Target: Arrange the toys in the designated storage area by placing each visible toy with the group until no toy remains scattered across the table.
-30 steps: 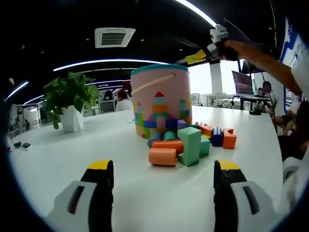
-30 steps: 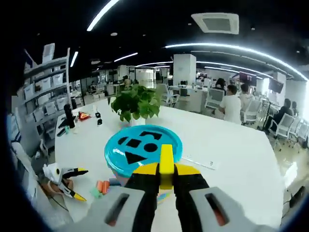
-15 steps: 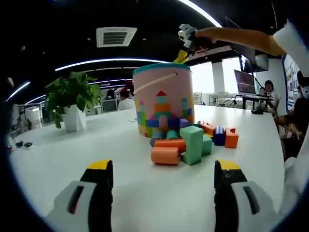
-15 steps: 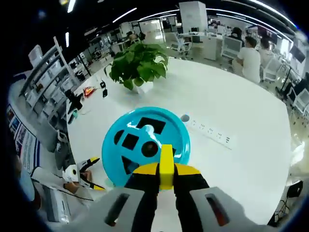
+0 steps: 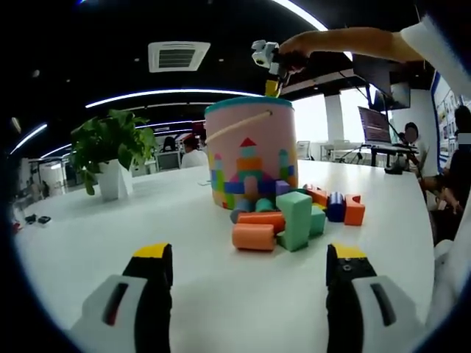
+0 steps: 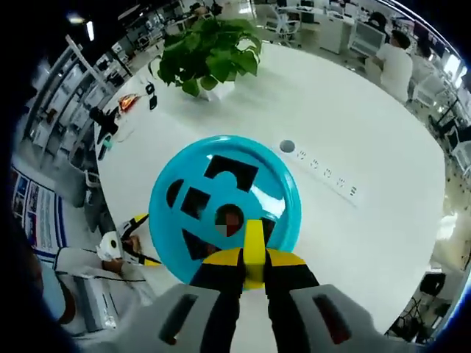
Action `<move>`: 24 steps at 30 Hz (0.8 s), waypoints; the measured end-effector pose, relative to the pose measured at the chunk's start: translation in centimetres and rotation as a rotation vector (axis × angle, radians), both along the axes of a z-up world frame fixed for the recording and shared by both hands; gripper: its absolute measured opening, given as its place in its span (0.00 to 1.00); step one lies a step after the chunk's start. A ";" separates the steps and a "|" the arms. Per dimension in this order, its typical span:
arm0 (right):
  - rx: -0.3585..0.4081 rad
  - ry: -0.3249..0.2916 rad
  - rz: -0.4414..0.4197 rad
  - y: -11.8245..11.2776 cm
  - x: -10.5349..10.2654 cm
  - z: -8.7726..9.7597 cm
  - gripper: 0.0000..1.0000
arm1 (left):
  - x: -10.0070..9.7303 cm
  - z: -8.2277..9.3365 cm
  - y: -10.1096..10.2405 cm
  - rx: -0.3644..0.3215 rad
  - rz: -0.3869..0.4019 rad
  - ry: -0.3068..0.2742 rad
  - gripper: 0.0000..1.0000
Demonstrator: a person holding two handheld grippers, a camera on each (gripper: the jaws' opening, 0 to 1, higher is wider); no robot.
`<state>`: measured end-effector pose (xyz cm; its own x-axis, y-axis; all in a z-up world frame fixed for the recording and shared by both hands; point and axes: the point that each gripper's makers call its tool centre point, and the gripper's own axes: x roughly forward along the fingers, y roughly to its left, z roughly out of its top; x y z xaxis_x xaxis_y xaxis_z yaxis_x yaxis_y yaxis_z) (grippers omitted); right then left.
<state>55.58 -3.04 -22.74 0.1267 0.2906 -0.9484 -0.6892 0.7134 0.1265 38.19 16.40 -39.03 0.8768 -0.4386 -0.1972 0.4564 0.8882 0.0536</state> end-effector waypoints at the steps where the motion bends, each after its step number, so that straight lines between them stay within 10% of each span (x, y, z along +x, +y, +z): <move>1: -0.012 0.007 -0.004 0.0 -0.2 -0.3 0.10 | 0.0 0.0 0.0 -0.001 -0.001 0.000 0.88; 24: -0.155 0.157 -0.058 -0.7 2.1 -0.2 0.10 | -0.2 0.5 0.0 -0.039 -0.012 -0.006 0.87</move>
<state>57.71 -3.75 -22.90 -0.0135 0.1369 -0.9905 -0.6273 0.7702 0.1150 37.97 16.38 -38.58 0.8724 -0.4568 -0.1742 0.4671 0.8839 0.0215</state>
